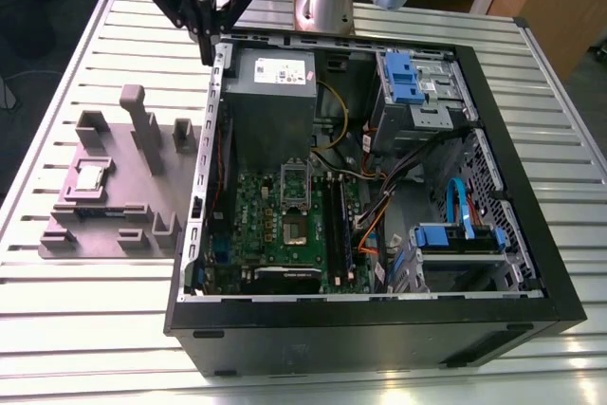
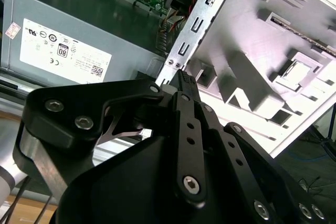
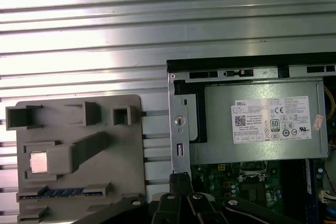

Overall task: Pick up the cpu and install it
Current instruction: 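Reach for the cpu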

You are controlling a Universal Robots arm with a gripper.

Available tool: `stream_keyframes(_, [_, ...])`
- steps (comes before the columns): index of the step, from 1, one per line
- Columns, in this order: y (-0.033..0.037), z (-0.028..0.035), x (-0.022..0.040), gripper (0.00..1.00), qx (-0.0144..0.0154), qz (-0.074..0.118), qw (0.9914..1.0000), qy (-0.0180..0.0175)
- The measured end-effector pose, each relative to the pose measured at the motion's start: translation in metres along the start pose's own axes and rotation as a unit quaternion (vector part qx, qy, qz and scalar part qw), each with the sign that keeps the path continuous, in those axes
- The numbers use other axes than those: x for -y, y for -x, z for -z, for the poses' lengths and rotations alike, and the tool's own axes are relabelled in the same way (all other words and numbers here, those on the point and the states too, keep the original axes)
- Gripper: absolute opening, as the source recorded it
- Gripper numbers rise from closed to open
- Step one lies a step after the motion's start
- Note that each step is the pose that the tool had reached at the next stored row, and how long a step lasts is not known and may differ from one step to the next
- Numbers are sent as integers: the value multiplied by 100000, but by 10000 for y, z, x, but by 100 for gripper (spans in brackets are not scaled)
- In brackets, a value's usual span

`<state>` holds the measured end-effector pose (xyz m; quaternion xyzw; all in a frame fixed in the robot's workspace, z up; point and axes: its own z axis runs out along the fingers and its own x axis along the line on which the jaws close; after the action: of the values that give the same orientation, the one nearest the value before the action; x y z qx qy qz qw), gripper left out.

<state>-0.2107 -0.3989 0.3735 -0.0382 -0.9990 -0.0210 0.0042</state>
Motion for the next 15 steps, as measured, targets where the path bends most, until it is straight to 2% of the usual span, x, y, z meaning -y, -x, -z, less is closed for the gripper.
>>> stream_keyframes(15, [-48, -9, 4, 10, -7, 5, 100000, 0])
